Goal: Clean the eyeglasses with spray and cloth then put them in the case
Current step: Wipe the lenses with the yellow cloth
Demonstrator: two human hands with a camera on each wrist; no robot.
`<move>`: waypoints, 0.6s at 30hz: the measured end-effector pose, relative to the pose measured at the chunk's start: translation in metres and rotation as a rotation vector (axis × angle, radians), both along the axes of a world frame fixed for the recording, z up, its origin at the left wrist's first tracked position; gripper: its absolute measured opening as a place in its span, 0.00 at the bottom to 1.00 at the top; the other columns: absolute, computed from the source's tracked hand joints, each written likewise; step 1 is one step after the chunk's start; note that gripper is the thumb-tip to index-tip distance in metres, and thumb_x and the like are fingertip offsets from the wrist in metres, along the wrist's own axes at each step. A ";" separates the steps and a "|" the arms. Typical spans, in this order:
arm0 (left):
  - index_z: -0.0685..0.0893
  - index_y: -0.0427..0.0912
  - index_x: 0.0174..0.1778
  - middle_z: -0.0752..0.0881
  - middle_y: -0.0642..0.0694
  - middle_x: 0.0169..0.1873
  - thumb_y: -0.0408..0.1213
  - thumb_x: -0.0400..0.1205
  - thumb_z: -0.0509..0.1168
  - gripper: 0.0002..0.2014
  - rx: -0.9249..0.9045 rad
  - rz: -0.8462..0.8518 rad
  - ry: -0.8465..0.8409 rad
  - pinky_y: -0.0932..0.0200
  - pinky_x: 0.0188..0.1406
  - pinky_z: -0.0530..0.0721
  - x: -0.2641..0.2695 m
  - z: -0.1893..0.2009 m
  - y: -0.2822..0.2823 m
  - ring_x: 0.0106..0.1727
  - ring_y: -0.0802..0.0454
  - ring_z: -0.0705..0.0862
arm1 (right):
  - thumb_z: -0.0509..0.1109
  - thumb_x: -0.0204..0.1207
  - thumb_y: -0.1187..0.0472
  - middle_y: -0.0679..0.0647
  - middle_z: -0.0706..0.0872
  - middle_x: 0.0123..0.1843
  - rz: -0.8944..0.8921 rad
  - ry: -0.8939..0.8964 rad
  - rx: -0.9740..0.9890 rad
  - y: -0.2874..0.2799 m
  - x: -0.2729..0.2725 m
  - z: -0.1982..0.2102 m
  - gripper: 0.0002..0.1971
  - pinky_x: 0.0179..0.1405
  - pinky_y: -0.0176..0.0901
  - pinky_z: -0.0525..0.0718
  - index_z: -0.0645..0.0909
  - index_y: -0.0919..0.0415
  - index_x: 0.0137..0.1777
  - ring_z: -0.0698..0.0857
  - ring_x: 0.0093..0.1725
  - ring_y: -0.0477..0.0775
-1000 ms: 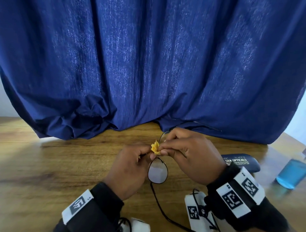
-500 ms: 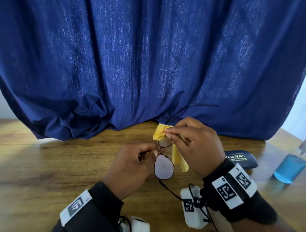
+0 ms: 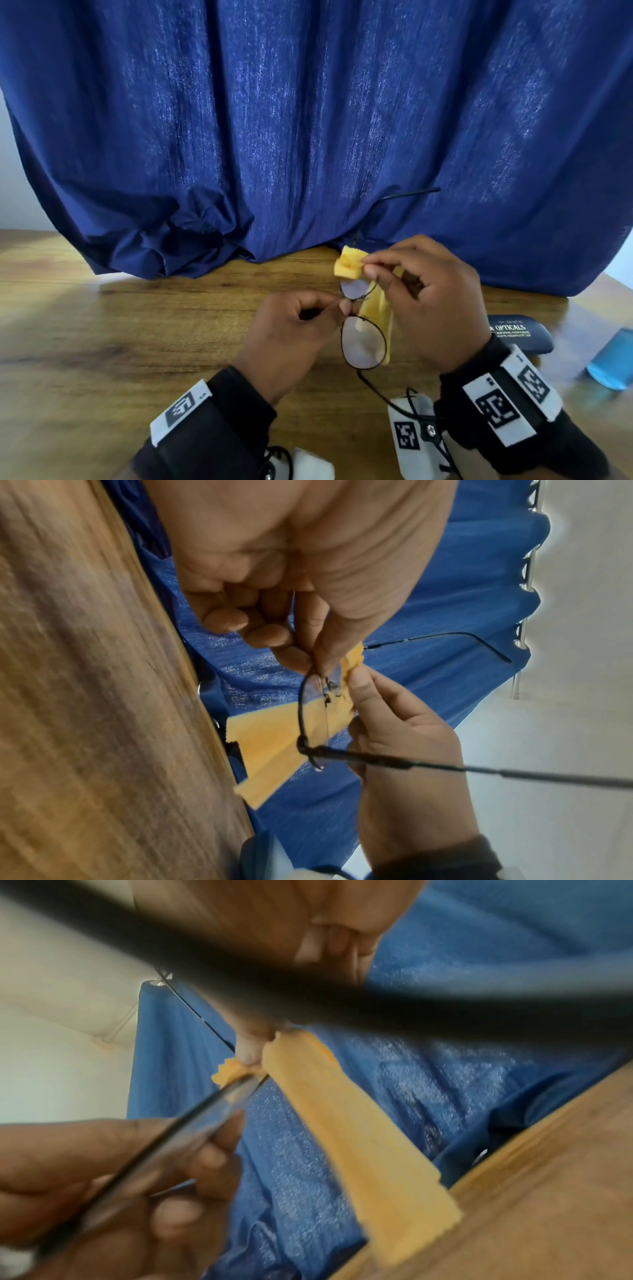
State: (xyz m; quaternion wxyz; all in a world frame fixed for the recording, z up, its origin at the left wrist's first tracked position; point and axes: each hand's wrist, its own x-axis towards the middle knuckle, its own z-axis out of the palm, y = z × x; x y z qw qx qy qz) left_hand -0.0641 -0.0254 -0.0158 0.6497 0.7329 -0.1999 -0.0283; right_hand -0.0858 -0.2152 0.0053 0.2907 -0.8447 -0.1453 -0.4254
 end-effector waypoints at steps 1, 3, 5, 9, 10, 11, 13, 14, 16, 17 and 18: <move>0.97 0.51 0.46 0.97 0.57 0.44 0.43 0.83 0.73 0.06 -0.017 0.024 0.005 0.54 0.61 0.90 0.001 0.000 0.001 0.52 0.58 0.93 | 0.79 0.79 0.60 0.44 0.88 0.46 -0.006 -0.005 0.004 -0.002 -0.001 0.002 0.04 0.40 0.28 0.81 0.93 0.53 0.51 0.86 0.40 0.43; 0.97 0.51 0.45 0.97 0.55 0.44 0.43 0.83 0.74 0.06 -0.058 0.072 0.024 0.55 0.62 0.89 0.004 0.003 0.005 0.53 0.55 0.93 | 0.79 0.79 0.59 0.44 0.88 0.46 0.032 0.014 -0.026 -0.005 -0.002 0.006 0.05 0.39 0.28 0.81 0.93 0.53 0.52 0.86 0.41 0.44; 0.97 0.51 0.44 0.97 0.51 0.44 0.42 0.82 0.75 0.06 -0.103 0.104 0.032 0.55 0.59 0.88 0.006 0.006 0.009 0.53 0.46 0.93 | 0.80 0.78 0.58 0.43 0.88 0.46 0.109 0.040 -0.072 -0.005 -0.002 0.006 0.05 0.38 0.29 0.80 0.94 0.53 0.52 0.86 0.40 0.43; 0.97 0.48 0.42 0.97 0.46 0.43 0.37 0.83 0.73 0.08 -0.156 0.123 0.036 0.48 0.59 0.90 0.007 0.008 0.009 0.51 0.47 0.94 | 0.83 0.74 0.59 0.46 0.89 0.45 0.320 0.116 -0.090 0.000 0.000 0.000 0.07 0.39 0.27 0.80 0.95 0.55 0.51 0.86 0.40 0.41; 0.97 0.46 0.41 0.97 0.45 0.42 0.36 0.83 0.73 0.08 -0.165 0.117 0.038 0.49 0.58 0.90 0.007 0.008 0.009 0.49 0.48 0.93 | 0.83 0.73 0.60 0.46 0.89 0.45 0.342 0.115 -0.095 0.002 0.001 -0.001 0.07 0.39 0.30 0.81 0.95 0.56 0.51 0.87 0.40 0.42; 0.97 0.45 0.41 0.96 0.43 0.42 0.36 0.83 0.73 0.08 -0.168 0.110 0.036 0.48 0.58 0.90 0.006 0.007 0.008 0.49 0.46 0.94 | 0.84 0.73 0.60 0.47 0.89 0.45 0.351 0.109 -0.092 0.003 0.001 -0.003 0.08 0.39 0.33 0.83 0.95 0.56 0.51 0.88 0.41 0.43; 0.96 0.41 0.40 0.96 0.38 0.42 0.36 0.83 0.73 0.09 -0.179 0.105 0.027 0.48 0.58 0.90 0.006 0.007 0.007 0.49 0.41 0.93 | 0.83 0.73 0.60 0.47 0.89 0.45 0.359 0.111 -0.094 0.006 0.002 -0.004 0.07 0.39 0.38 0.85 0.95 0.56 0.51 0.88 0.42 0.45; 0.96 0.40 0.40 0.96 0.38 0.41 0.35 0.83 0.73 0.09 -0.196 0.112 0.027 0.54 0.55 0.90 0.006 0.007 0.007 0.47 0.44 0.93 | 0.83 0.74 0.58 0.46 0.89 0.45 0.376 0.136 -0.108 0.006 0.002 -0.004 0.07 0.39 0.41 0.86 0.95 0.55 0.51 0.88 0.42 0.45; 0.96 0.39 0.39 0.96 0.43 0.39 0.34 0.82 0.74 0.08 -0.222 0.149 0.033 0.66 0.48 0.89 0.008 0.008 0.009 0.43 0.54 0.92 | 0.82 0.74 0.53 0.43 0.89 0.44 0.447 0.240 -0.150 0.006 0.000 -0.003 0.07 0.39 0.47 0.86 0.95 0.51 0.50 0.88 0.41 0.47; 0.96 0.40 0.39 0.96 0.45 0.38 0.35 0.82 0.75 0.07 -0.222 0.167 0.034 0.68 0.45 0.88 0.008 0.008 0.009 0.42 0.55 0.91 | 0.81 0.74 0.50 0.42 0.89 0.43 0.479 0.298 -0.173 0.004 0.000 -0.003 0.07 0.38 0.49 0.86 0.95 0.49 0.50 0.88 0.41 0.48; 0.96 0.41 0.38 0.95 0.44 0.38 0.35 0.81 0.75 0.07 -0.217 0.177 0.033 0.68 0.44 0.87 0.008 0.008 0.010 0.41 0.53 0.91 | 0.81 0.74 0.48 0.42 0.89 0.44 0.491 0.334 -0.195 0.003 0.000 -0.002 0.08 0.38 0.51 0.86 0.95 0.47 0.50 0.88 0.41 0.48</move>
